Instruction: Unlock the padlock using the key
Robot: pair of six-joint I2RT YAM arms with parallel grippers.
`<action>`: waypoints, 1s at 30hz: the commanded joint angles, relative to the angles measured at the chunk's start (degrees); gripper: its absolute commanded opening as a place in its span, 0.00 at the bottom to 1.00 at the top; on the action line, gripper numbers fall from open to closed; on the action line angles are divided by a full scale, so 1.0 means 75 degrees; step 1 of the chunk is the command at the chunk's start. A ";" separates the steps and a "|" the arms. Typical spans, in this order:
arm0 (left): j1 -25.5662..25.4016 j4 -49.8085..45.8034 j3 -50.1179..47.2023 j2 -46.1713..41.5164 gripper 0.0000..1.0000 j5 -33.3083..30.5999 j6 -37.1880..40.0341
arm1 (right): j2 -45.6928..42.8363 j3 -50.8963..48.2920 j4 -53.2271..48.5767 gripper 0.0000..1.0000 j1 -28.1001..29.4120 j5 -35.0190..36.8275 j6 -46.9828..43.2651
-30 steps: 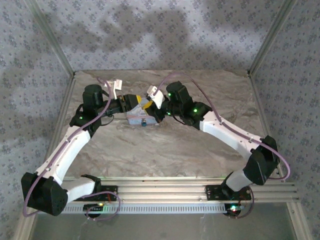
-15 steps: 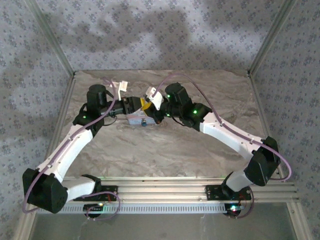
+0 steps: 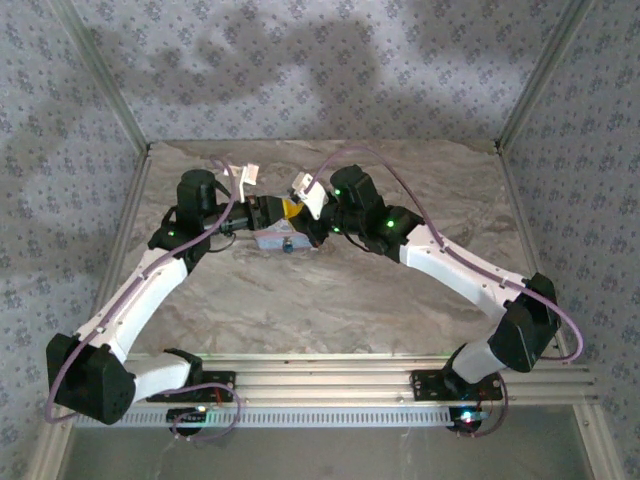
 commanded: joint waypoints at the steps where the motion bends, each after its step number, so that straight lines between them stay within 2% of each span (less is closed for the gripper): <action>1: -0.0043 -0.0079 0.0050 -0.0036 0.29 0.0120 0.0219 | -0.0284 0.0037 0.0139 0.00 -0.0051 0.0035 0.0077; 4: -0.0043 -0.0148 0.0074 -0.0031 0.20 0.0067 0.0229 | -0.0275 0.0025 0.0163 0.00 -0.0076 0.0037 0.0107; 8: -0.0043 -0.0264 0.0127 -0.0030 0.00 -0.0102 0.0179 | -0.0294 0.0024 0.0176 0.00 -0.0098 0.0018 0.0139; 14: -0.0043 -0.0669 0.0362 -0.0061 0.00 -0.0487 0.0132 | -0.0293 -0.0035 0.0273 0.00 -0.0112 0.0016 0.0207; 15: -0.0043 -0.0840 0.0440 -0.0067 0.00 -0.0631 0.0121 | -0.0317 -0.0049 0.0284 0.04 -0.0130 0.0022 0.0238; 17: -0.0043 -0.1314 0.0643 -0.0060 0.00 -0.1029 0.0132 | -0.0415 -0.0134 0.0330 0.28 -0.0127 0.0081 0.0295; 19: -0.0043 -0.2200 0.0970 -0.0030 0.00 -0.1777 0.0115 | -0.0630 -0.0382 0.0443 0.47 -0.0154 0.0201 0.0303; 21: -0.0021 -0.3170 0.1282 0.0003 0.00 -0.2668 0.0015 | -0.0880 -0.0740 0.0596 0.56 -0.0209 0.0415 0.0292; 25: 0.0028 -0.3779 0.1573 -0.0089 0.00 -0.3292 -0.0144 | -0.1250 -0.1373 0.0715 0.57 -0.0245 0.0892 0.0116; 30: 0.0018 -0.3373 0.1661 -0.0145 0.00 -0.2606 -0.0107 | -0.1258 -0.1363 0.0822 0.57 -0.0215 0.0691 0.0123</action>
